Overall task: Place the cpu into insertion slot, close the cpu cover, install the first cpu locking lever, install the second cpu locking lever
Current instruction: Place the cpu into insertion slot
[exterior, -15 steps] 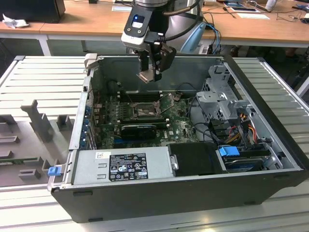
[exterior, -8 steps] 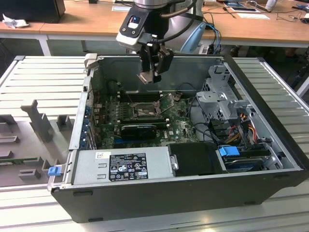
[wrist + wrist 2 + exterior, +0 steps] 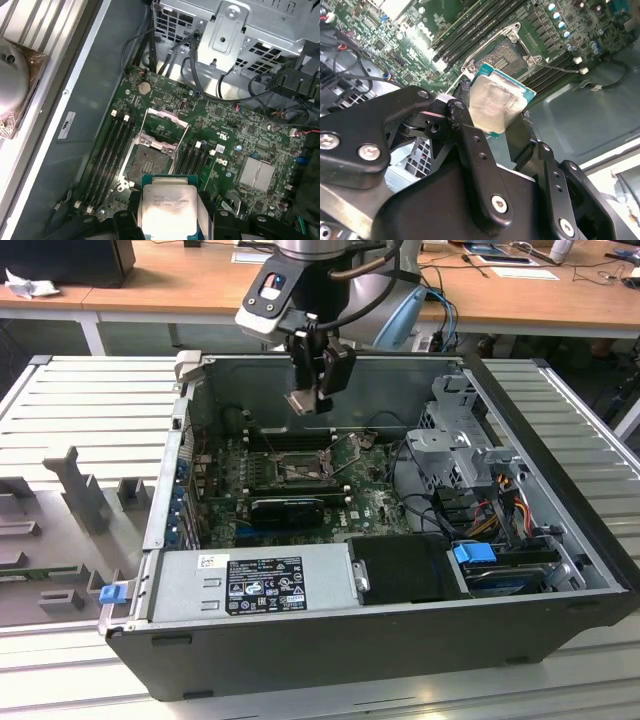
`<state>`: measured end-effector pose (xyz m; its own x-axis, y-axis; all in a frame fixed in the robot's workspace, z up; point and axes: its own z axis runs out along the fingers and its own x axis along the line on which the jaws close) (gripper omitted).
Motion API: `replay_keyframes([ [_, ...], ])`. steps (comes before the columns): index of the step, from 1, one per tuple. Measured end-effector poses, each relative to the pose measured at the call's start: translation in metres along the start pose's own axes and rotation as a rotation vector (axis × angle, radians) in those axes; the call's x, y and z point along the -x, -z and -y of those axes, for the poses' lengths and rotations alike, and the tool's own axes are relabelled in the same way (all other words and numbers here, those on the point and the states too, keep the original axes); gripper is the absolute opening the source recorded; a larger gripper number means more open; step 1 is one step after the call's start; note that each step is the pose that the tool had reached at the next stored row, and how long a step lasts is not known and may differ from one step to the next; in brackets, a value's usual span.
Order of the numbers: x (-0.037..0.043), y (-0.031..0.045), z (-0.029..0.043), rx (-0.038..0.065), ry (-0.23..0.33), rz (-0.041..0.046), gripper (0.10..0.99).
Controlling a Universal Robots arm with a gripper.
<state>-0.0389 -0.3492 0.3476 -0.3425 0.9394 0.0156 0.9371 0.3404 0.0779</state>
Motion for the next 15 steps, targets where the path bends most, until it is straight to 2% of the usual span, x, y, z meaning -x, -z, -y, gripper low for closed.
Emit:
replay_keyframes([
  [4,0.0,-0.0015,0.0001,0.0,-0.048,0.0034,0.529],
  [15,0.0001,-0.0047,0.0004,0.0,-0.137,0.0098,0.529],
])
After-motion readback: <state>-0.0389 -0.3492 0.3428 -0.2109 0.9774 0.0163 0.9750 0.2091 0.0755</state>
